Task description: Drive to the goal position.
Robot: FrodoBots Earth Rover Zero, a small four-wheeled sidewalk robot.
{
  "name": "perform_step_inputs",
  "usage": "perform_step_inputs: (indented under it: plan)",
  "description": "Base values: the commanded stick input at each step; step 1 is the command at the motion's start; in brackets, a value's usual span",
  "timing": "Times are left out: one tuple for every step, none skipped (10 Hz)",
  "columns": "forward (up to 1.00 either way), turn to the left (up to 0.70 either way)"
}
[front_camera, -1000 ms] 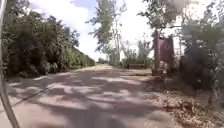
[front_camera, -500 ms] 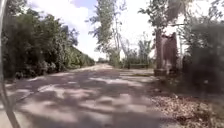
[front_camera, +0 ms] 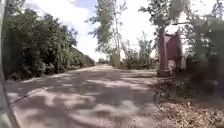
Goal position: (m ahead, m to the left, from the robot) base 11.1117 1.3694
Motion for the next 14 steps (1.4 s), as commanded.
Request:
perform_step_inputs:
  plan:
    - [0.70, -0.19]
    - [0.70, -0.04]
    - [0.70, 0.00]
    - [0.70, 0.00]
    - [0.70, 0.00]
    - [0.70, 0.00]
    - [0.70, 0.00]
    - [0.70, 0.00]
    - [0.70, 0.00]
    - [0.70, 0.00]
    - [0.70, 0.00]
    - [0.70, 0.00]
    - [0.70, -0.08]
    - [0.70, -0.18]
